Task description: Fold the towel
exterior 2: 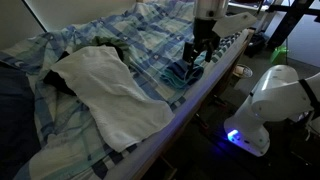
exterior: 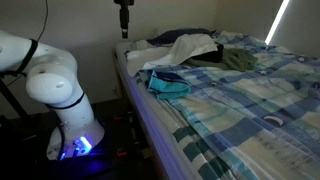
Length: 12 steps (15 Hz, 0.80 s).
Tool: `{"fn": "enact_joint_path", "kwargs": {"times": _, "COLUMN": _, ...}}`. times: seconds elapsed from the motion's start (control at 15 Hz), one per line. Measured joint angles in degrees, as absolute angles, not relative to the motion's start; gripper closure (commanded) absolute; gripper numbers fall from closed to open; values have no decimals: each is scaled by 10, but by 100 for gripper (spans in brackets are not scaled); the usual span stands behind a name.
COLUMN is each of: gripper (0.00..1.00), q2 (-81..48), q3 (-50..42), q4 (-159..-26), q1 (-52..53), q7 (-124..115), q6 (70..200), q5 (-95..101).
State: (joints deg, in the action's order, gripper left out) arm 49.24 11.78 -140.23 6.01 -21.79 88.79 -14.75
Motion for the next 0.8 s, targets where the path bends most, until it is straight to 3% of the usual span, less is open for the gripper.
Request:
{"fn": "enact_joint_path", "kwargs": {"times": 0.47, "gripper": 0, "q2": 491, "q3": 119, "q4": -1403, "q1": 59, "q7": -217, "q6": 892, "q5": -152}}
{"fn": "enact_joint_path", "kwargs": {"times": 0.8, "gripper": 0, "q2": 468, "q3": 131, "q4": -1410, "q1": 60, "q7": -214, "q6": 962, "q5": -219}}
